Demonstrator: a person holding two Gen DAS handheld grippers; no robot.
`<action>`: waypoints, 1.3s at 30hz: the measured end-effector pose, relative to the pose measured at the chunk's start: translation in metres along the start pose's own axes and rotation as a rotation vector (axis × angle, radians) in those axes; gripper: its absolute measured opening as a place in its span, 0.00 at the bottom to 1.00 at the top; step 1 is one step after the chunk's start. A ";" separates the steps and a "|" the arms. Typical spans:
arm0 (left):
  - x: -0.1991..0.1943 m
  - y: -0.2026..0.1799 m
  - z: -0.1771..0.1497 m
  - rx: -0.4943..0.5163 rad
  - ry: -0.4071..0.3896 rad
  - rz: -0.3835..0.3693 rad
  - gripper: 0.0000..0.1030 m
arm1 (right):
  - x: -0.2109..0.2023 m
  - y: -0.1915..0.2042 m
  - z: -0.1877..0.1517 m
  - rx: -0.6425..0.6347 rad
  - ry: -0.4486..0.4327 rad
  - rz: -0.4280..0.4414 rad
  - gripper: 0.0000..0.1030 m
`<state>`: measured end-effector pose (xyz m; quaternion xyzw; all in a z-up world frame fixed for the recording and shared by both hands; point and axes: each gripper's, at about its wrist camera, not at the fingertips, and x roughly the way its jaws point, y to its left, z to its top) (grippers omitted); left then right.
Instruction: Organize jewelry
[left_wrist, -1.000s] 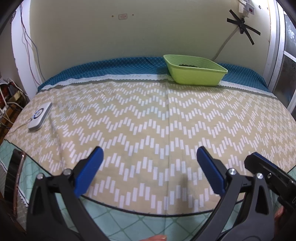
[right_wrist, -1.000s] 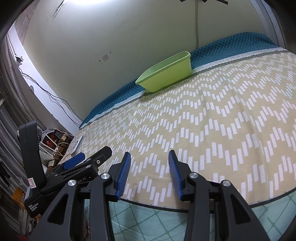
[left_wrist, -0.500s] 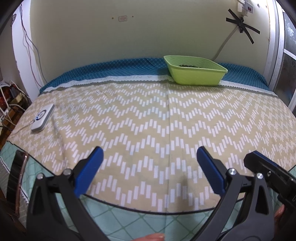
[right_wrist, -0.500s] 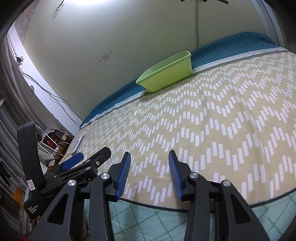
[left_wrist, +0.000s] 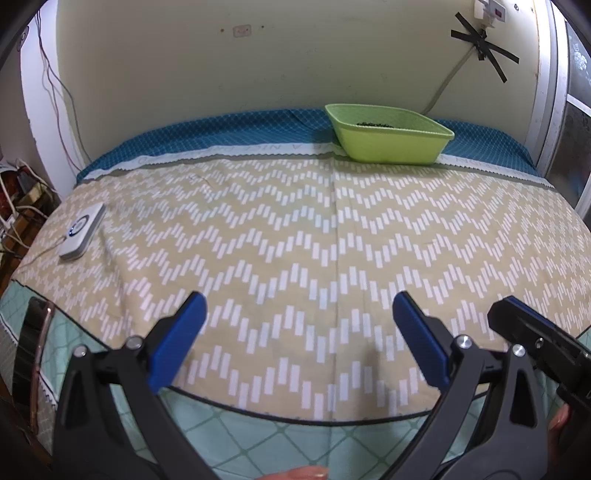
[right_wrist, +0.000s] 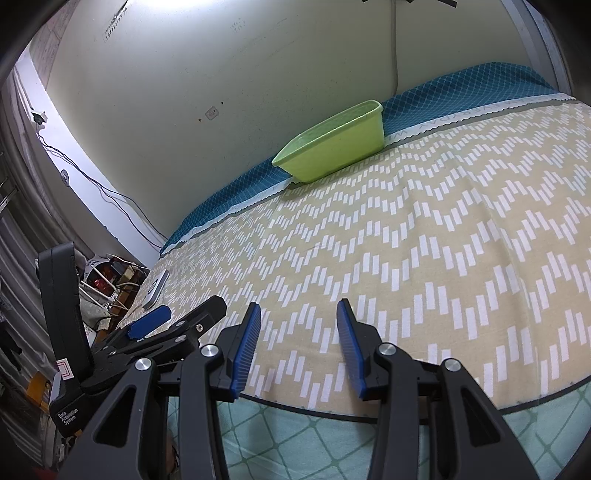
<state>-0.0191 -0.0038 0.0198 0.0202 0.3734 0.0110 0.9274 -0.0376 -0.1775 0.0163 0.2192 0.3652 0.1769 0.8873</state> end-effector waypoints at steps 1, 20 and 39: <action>0.001 0.001 0.000 -0.004 0.005 0.002 0.94 | 0.001 0.000 0.000 0.000 0.002 0.001 0.25; 0.004 -0.002 -0.002 0.002 0.029 0.000 0.94 | 0.004 0.002 0.000 -0.001 0.006 0.005 0.25; 0.005 -0.006 -0.002 0.021 0.041 0.003 0.94 | 0.006 0.000 0.001 -0.003 0.007 0.011 0.25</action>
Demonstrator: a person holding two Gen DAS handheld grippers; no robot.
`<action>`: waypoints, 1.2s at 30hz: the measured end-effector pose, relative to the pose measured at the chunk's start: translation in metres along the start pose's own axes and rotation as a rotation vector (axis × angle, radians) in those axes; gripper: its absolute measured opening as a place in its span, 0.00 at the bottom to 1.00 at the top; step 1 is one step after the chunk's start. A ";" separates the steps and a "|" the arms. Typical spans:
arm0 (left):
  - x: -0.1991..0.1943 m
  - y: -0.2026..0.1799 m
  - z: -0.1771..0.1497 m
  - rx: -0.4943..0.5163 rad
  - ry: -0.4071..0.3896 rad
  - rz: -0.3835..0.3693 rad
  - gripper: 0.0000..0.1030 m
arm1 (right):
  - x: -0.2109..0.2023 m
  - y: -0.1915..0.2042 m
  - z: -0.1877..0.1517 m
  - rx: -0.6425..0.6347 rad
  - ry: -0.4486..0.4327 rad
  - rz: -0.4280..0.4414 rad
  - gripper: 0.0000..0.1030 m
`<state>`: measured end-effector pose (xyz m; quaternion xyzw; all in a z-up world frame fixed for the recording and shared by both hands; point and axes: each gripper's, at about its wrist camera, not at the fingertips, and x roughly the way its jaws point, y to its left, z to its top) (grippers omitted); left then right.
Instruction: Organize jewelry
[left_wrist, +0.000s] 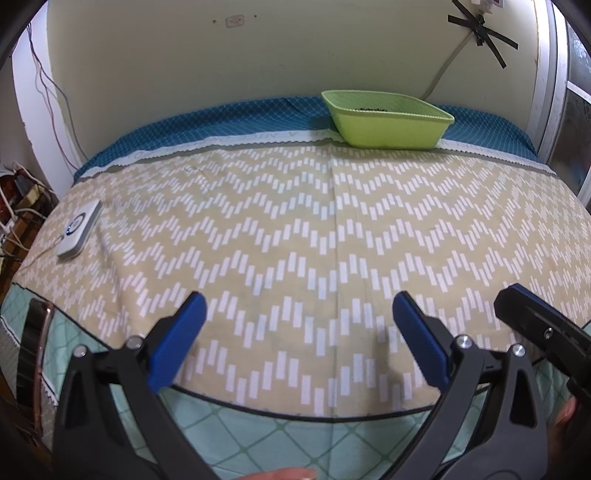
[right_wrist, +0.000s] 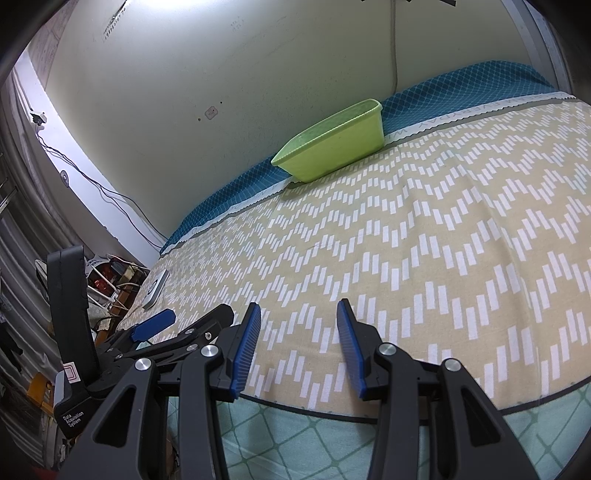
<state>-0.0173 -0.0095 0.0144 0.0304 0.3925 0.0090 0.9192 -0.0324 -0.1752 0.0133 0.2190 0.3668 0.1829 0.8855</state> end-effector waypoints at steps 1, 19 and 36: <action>0.000 0.000 0.000 0.002 0.001 0.000 0.94 | 0.001 0.001 -0.001 0.000 0.000 0.000 0.25; 0.002 0.000 -0.001 0.008 0.003 0.002 0.94 | 0.000 0.001 -0.001 0.001 0.000 0.000 0.25; 0.005 0.003 -0.001 0.036 0.008 0.004 0.94 | 0.000 -0.002 0.001 0.001 0.001 0.002 0.25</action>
